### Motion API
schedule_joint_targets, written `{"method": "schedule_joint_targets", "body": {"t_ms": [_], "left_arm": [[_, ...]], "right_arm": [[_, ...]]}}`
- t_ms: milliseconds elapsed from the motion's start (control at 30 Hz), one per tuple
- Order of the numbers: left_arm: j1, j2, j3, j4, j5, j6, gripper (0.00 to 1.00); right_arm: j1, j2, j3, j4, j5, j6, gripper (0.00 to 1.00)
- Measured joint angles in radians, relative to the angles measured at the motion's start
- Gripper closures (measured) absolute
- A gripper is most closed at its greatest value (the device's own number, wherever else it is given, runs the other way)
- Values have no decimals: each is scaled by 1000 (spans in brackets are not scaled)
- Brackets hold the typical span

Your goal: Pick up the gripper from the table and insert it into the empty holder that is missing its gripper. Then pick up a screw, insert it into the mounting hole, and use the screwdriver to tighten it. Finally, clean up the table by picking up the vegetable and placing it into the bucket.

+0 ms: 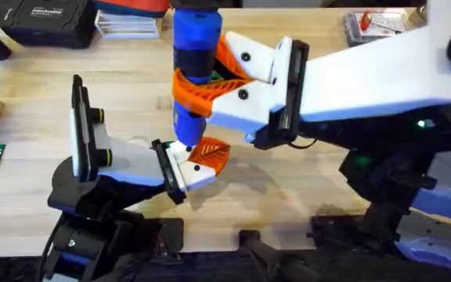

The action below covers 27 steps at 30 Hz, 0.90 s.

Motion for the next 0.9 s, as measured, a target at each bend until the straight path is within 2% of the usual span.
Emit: {"method": "schedule_joint_targets", "body": {"t_ms": [900], "left_arm": [[0, 0, 0, 0, 0, 0, 986]], "right_arm": [[0, 10, 0, -5, 0, 8, 976]]}}
